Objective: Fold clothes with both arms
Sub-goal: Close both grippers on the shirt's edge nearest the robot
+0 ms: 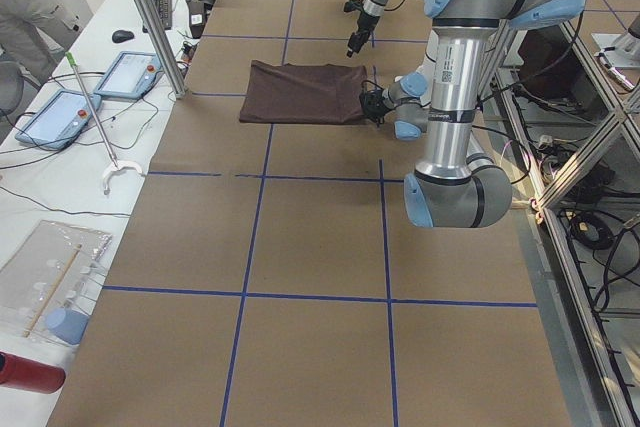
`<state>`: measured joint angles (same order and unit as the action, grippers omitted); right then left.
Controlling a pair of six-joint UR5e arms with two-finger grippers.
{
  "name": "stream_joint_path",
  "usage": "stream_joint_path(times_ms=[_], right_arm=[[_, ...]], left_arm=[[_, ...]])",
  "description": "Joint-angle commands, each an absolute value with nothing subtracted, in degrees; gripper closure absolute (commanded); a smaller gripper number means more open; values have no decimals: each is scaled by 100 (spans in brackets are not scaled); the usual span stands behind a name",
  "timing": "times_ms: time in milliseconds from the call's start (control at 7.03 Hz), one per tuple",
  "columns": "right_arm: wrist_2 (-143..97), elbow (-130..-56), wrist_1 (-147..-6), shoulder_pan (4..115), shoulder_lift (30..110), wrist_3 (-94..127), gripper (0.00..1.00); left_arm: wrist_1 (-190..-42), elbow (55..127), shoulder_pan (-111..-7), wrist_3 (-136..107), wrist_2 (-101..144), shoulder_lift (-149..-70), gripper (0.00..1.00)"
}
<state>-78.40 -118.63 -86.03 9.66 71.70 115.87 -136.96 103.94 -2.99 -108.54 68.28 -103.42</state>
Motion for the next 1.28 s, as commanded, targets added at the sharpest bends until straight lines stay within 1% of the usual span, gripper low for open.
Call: stream_joint_path(times_ms=[0, 426, 1137], right_arm=[[-7849, -11541, -8850, 853, 6978, 11619, 33], [-7857, -11277, -8859, 809, 6961, 11575, 33], [-7857, -11118, -8886, 791, 6943, 11566, 33]], left_arm=[[-13693, 10389, -299, -10854, 6776, -10345, 100], [-13693, 10389, -299, -10854, 6785, -10345, 100], [-13702, 10397, -299, -10854, 6785, -10354, 100]])
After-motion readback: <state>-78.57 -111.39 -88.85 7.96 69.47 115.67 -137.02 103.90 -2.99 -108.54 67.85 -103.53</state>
